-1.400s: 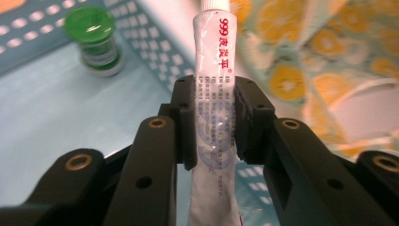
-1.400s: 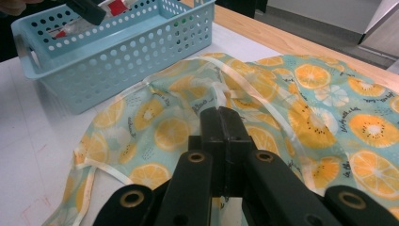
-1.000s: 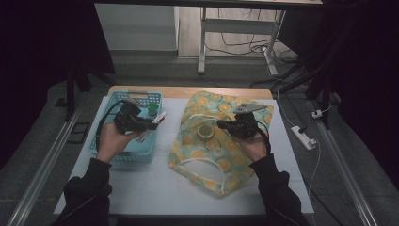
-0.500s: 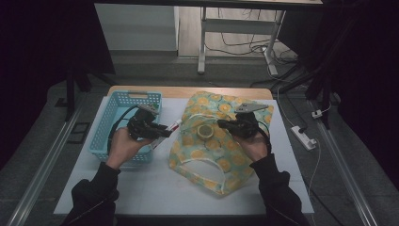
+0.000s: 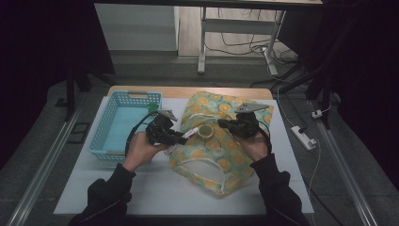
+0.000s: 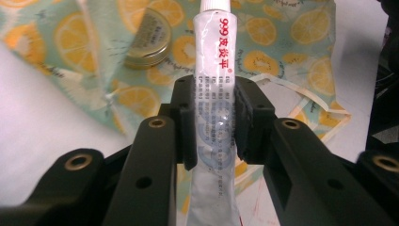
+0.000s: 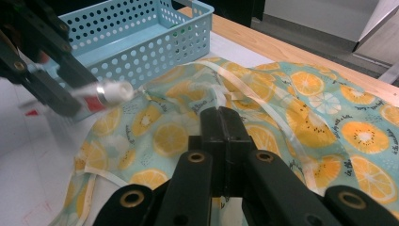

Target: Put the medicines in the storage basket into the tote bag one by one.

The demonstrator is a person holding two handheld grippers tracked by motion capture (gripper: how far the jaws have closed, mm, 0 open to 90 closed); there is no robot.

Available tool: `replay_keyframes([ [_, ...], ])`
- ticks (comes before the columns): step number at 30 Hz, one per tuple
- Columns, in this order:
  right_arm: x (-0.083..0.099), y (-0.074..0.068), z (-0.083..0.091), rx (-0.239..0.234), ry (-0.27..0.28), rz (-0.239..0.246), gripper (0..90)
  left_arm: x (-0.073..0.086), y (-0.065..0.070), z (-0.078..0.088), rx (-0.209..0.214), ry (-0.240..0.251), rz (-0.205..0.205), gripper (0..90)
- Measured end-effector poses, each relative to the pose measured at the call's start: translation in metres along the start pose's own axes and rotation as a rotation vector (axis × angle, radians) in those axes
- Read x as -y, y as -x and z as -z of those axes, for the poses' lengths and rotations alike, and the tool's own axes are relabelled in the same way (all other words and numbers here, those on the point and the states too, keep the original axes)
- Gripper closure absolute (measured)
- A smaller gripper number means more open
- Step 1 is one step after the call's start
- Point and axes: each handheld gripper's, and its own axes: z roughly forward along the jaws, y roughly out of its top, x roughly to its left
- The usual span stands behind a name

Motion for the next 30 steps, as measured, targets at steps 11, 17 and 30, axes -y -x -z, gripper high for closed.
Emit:
replay_keyframes([
  [11, -0.001, -0.001, 0.001, -0.005, 0.004, 0.004, 90.0, -0.016, 0.002, -0.032, -0.004, -0.026, -0.006, 71.0],
  [17, -0.001, -0.003, 0.000, -0.009, 0.002, 0.009, 90.0, -0.025, 0.001, -0.046, -0.023, -0.033, -0.006, 70.9],
  [30, -0.002, -0.004, 0.000, -0.010, 0.002, 0.011, 90.0, -0.047, -0.004, -0.070, -0.104, -0.031, -0.003, 70.9],
])
